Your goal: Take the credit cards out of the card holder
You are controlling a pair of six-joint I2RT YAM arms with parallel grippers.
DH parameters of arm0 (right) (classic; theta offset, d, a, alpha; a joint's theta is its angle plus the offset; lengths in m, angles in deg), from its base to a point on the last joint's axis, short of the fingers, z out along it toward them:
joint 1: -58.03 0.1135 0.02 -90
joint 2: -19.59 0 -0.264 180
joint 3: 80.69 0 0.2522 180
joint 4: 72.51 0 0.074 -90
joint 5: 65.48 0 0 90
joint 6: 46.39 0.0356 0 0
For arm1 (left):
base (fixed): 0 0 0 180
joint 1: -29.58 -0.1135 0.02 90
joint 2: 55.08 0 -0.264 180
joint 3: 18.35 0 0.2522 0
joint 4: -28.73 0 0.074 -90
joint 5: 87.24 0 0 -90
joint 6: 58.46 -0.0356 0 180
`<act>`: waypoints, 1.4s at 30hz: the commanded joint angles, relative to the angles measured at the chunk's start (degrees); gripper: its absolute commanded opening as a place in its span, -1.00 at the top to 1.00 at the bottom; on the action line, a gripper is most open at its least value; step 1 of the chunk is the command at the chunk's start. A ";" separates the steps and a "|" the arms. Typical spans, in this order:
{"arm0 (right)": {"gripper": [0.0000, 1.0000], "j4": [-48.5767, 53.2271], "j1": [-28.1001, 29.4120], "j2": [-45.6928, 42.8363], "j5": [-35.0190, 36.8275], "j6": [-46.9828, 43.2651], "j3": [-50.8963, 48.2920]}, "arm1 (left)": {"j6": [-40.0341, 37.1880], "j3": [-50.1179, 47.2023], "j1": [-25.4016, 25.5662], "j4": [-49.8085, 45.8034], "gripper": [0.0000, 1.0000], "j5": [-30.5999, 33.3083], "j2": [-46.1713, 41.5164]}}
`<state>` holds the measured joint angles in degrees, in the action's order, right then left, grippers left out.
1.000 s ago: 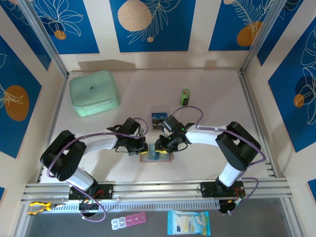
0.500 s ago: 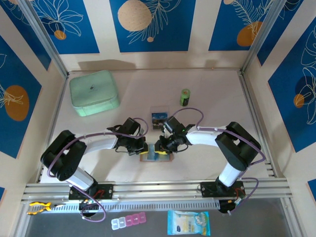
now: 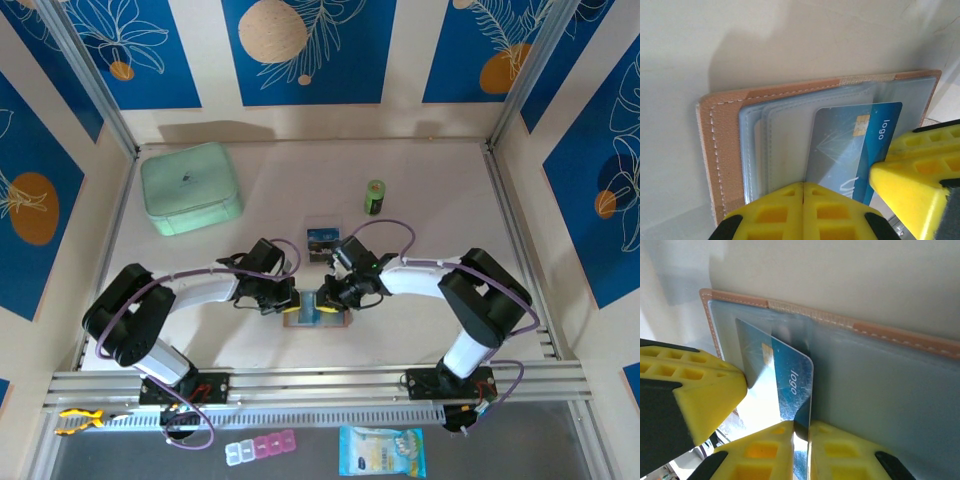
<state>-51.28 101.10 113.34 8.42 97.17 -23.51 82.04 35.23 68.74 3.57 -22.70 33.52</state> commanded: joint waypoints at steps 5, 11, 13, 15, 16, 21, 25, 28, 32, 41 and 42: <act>0.72 2.95 -1.58 -5.34 -0.34 -1.94 -2.15 | -0.50 0.08 0.60 -3.54 1.00 1.37 1.05; 0.65 3.29 -2.56 -5.23 -1.76 -2.94 -2.29 | -0.40 0.27 0.74 -3.59 1.00 1.54 1.04; 0.60 1.82 -2.39 -4.11 -2.80 -2.51 -2.44 | -0.40 0.35 0.82 -3.67 1.00 1.46 1.18; 0.57 -0.54 -2.24 -2.92 -4.29 -1.82 -2.63 | -0.45 0.40 0.74 -3.78 1.00 1.56 1.23; 0.55 -1.13 -2.15 -2.37 -4.70 -1.65 -2.57 | -0.47 0.31 0.83 -3.85 1.00 1.57 1.23; 0.53 -3.67 -1.54 0.52 -5.84 -0.74 -2.15 | -0.48 0.40 0.88 -3.82 1.00 1.55 1.31; 0.53 -4.96 -1.10 2.37 -6.45 -0.18 -2.15 | -0.49 0.44 0.87 -3.86 1.00 1.59 1.34; 0.55 -7.51 -0.89 2.53 -7.55 0.84 -2.85 | -0.49 0.44 0.91 -3.90 1.00 1.57 1.28; 0.63 -9.39 -0.89 2.16 -8.07 1.62 -3.37 | -0.47 0.35 0.99 -3.89 1.00 1.57 1.31; 0.77 -5.44 -1.32 0.32 -5.89 -0.15 -3.50 | -0.47 0.62 0.93 -4.15 1.00 1.64 1.40; 0.77 -5.09 -1.40 -0.15 -5.73 -0.38 -3.59 | -0.50 0.62 0.93 -4.13 1.00 1.64 1.41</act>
<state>-58.76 99.67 114.76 2.41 97.85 -26.33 82.04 35.47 68.89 2.94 -22.52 33.56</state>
